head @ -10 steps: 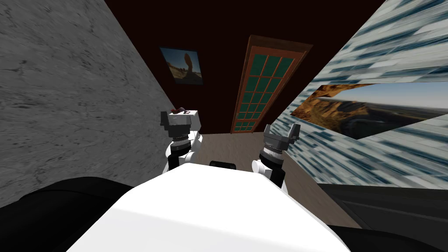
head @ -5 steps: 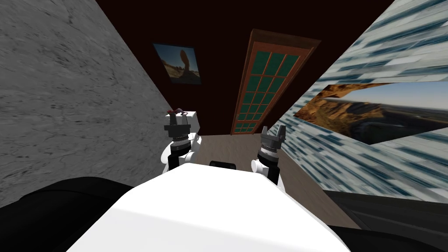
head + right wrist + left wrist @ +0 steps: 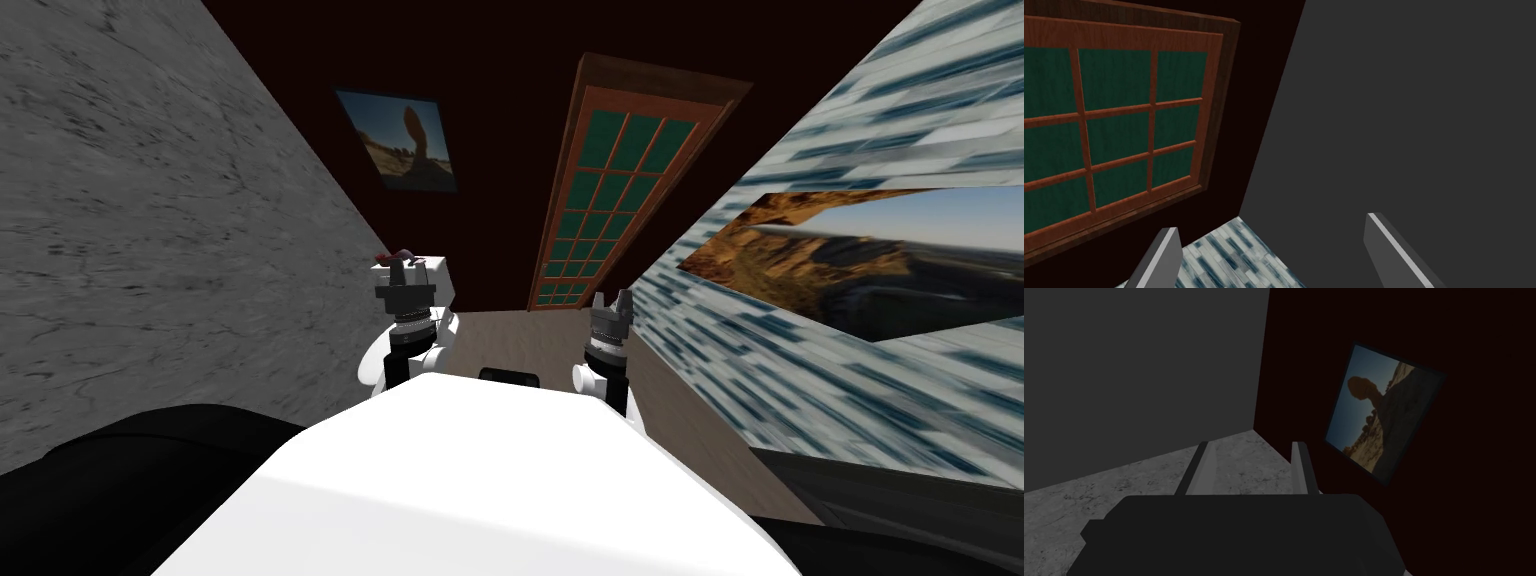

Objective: Pull the door open

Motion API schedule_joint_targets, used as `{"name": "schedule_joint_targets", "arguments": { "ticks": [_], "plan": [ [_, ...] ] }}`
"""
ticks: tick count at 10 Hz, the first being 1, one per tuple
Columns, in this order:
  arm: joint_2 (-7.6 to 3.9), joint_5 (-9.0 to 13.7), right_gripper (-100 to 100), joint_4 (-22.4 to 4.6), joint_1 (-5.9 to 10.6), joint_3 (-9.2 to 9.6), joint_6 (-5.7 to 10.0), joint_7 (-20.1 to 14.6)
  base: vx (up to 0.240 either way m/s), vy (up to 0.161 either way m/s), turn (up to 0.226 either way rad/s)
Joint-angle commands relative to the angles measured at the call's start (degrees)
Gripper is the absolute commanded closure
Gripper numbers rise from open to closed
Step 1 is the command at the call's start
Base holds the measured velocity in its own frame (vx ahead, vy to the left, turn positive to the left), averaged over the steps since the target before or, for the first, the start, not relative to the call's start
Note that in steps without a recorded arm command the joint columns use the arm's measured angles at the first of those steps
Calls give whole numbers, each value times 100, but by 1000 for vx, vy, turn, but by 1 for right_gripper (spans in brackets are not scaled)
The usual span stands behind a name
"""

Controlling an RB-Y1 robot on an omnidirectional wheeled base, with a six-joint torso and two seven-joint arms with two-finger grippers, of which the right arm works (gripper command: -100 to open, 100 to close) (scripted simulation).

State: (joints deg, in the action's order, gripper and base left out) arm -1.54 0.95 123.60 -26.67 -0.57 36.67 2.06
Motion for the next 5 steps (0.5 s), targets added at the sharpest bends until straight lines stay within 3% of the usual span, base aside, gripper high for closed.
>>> {"name": "schedule_joint_targets", "arguments": {
  "ticks": [1,5],
  "plan": [
    [-36,-51,-100,-204,83,-31,38,142,87,-11,8],
    [-145,-221,-100,-792,266,-109,170,573,116,-11,8]
  ]
}}
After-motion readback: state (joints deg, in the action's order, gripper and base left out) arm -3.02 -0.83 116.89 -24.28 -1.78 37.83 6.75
